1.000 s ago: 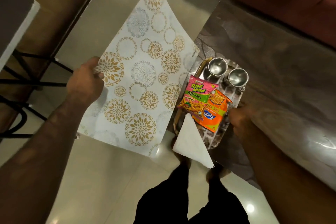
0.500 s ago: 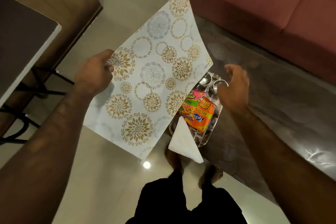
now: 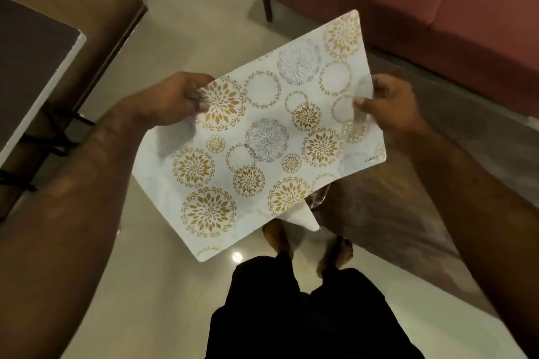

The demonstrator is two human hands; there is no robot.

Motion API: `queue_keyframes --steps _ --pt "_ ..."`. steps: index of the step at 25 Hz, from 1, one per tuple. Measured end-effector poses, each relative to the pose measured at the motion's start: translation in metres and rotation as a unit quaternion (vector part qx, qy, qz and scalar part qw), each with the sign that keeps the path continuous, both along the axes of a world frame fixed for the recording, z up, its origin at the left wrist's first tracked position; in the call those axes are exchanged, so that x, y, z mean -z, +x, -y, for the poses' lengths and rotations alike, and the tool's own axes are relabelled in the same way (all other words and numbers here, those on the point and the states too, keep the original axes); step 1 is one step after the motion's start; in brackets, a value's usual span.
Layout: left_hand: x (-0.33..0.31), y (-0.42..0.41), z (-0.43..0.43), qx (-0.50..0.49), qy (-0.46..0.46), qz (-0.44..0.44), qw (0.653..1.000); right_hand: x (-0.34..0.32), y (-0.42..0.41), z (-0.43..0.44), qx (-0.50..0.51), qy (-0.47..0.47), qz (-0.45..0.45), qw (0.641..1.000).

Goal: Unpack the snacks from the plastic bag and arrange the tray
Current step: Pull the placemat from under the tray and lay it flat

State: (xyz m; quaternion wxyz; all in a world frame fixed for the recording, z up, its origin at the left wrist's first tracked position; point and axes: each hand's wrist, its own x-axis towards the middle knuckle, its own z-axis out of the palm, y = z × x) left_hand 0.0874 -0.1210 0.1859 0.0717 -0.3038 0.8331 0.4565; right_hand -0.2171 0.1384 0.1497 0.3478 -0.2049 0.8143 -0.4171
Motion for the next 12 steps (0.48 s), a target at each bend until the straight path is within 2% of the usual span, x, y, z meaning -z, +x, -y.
queue_keyframes --steps 3,6,8,12 --pt "0.019 -0.006 -0.009 0.055 0.082 0.063 0.993 0.012 -0.001 -0.04 0.031 0.006 0.013 0.999" --pt "0.035 -0.004 -0.012 0.104 0.079 0.163 0.978 0.023 -0.012 -0.077 0.077 0.025 0.02 0.997" --pt "0.048 0.004 -0.012 0.046 0.094 0.18 0.978 0.03 -0.025 -0.105 0.11 0.043 0.022 0.993" --pt "0.066 0.012 -0.035 -0.134 0.186 0.121 0.966 0.039 -0.043 -0.155 0.171 0.087 0.01 0.981"
